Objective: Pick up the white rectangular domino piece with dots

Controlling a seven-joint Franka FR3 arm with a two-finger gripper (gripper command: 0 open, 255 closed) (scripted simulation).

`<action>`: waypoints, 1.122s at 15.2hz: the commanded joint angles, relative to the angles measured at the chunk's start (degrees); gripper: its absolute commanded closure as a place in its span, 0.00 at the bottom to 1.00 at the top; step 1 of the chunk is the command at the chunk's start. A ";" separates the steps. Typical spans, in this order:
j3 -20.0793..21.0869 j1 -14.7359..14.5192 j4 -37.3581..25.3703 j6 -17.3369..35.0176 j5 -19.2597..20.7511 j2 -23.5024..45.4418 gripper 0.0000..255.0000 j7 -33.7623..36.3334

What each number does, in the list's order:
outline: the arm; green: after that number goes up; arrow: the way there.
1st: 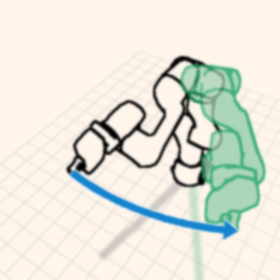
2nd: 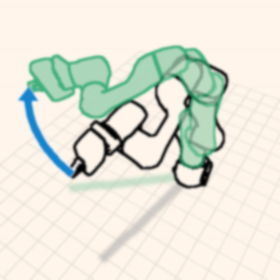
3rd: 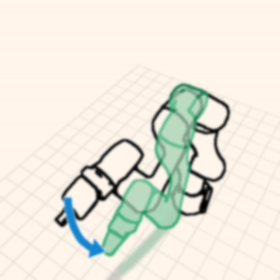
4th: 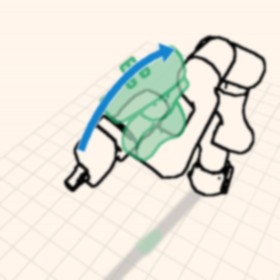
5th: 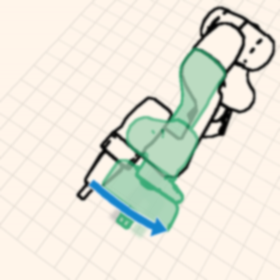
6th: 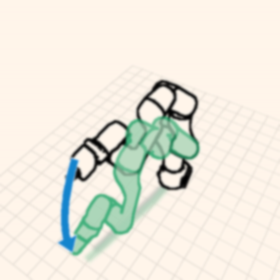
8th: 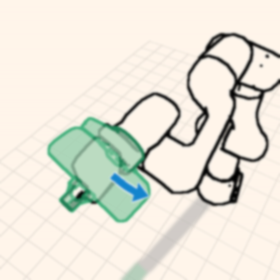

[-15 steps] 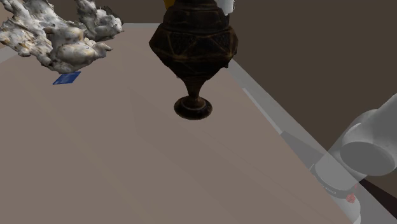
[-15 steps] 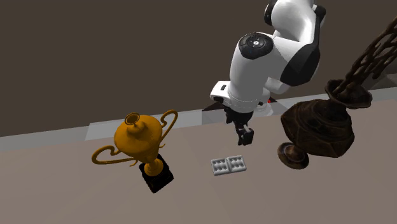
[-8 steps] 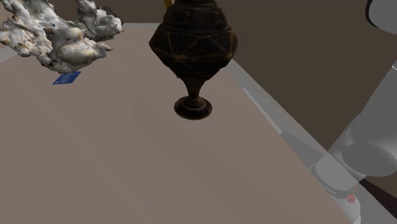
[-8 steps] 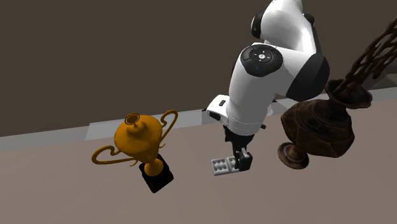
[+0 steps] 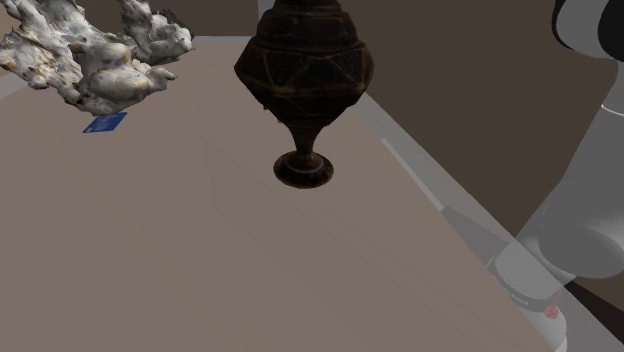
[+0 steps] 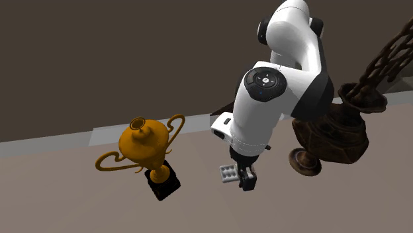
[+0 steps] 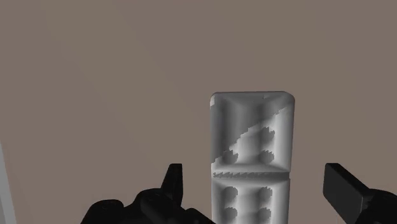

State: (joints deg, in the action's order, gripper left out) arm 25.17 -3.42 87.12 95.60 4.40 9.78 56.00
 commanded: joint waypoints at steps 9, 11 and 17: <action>0.04 0.07 2.24 1.64 -0.27 -0.69 1.00 0.13; 0.05 0.04 2.12 1.60 -0.23 -0.59 1.00 0.18; 0.12 -0.22 -2.89 -2.72 0.07 0.16 1.00 0.15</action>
State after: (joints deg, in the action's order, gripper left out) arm 25.27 -3.56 85.24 93.74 4.39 9.74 56.12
